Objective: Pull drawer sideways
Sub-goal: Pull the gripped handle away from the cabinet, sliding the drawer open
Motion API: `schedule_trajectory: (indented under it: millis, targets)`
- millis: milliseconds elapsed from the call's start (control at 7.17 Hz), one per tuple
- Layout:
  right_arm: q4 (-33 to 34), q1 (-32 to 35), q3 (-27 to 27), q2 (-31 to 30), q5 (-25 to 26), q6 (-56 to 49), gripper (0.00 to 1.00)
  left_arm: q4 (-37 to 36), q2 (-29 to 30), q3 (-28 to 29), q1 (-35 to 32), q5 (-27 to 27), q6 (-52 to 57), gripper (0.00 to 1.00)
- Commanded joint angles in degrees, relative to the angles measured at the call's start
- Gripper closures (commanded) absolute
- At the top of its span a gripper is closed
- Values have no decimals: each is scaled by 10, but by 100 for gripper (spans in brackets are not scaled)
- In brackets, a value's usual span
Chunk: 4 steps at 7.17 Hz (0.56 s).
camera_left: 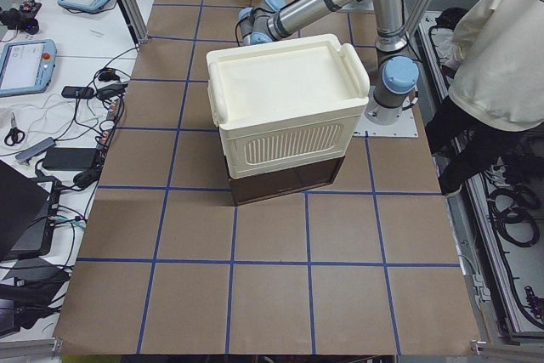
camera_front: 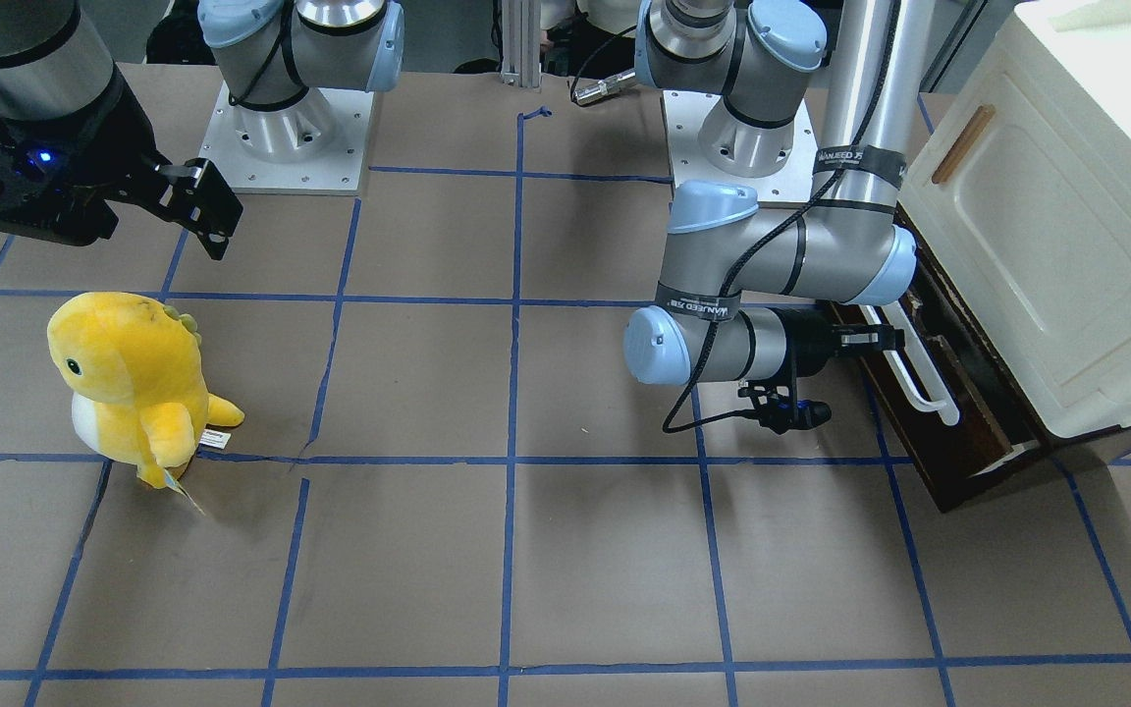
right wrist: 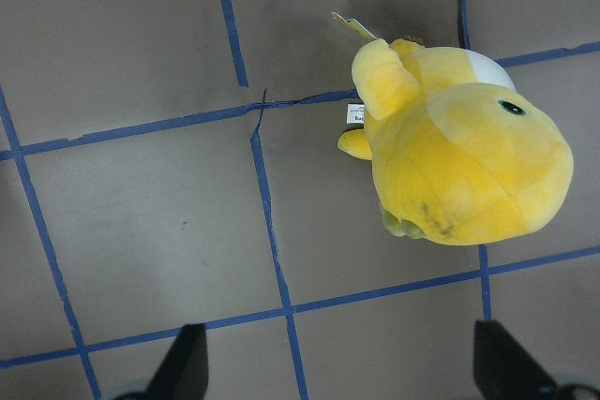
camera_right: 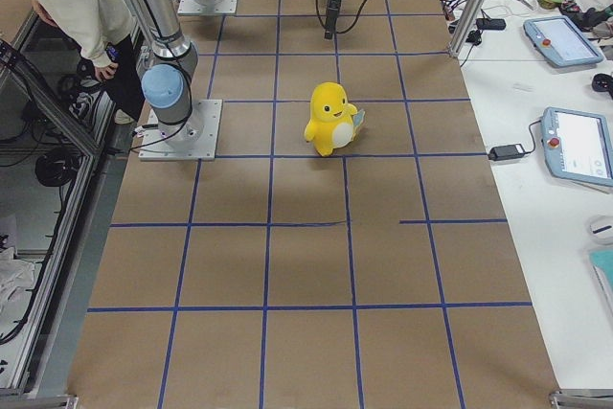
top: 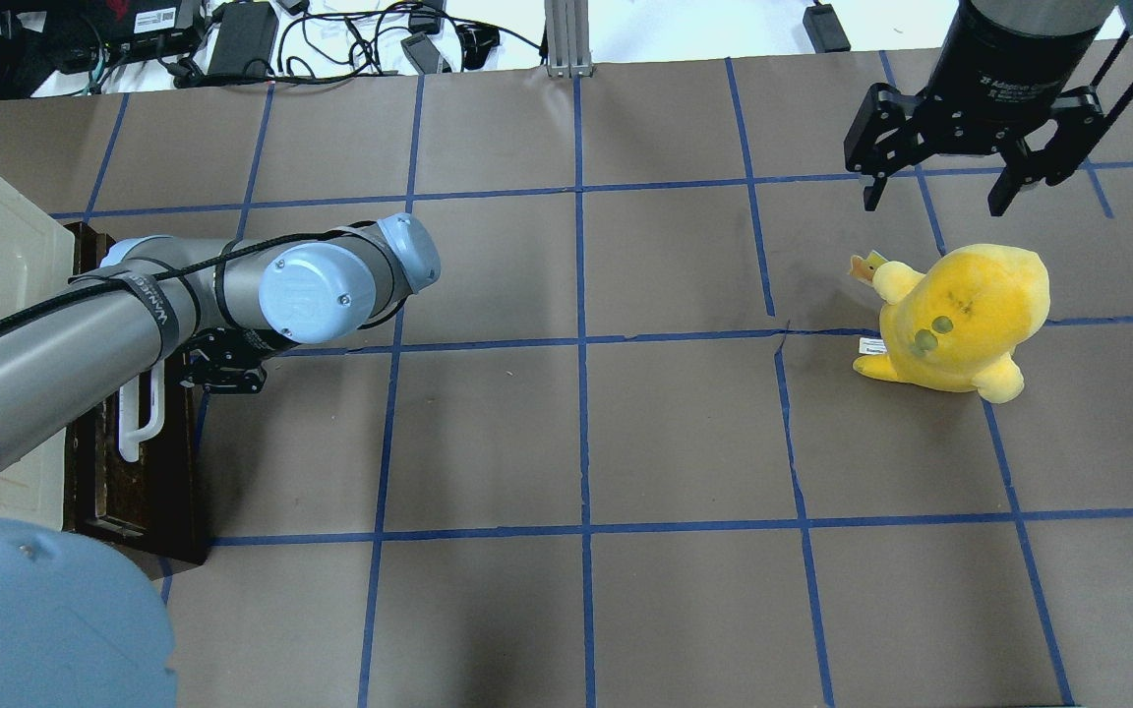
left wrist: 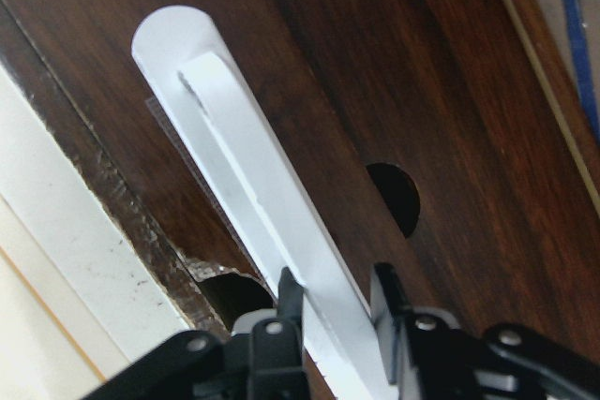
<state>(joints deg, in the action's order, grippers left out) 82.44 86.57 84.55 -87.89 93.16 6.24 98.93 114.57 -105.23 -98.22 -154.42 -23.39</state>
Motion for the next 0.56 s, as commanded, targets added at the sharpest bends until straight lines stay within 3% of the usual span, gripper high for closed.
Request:
schedule_trajectory:
  millis: [0, 419]
  targets:
    - [0, 0, 0, 0, 0, 0, 0, -1, -7, 2, -17, 3, -4, 71]
    - [0, 0, 0, 0, 0, 0, 0, 1, -2, 6, -44, 6, -35, 71]
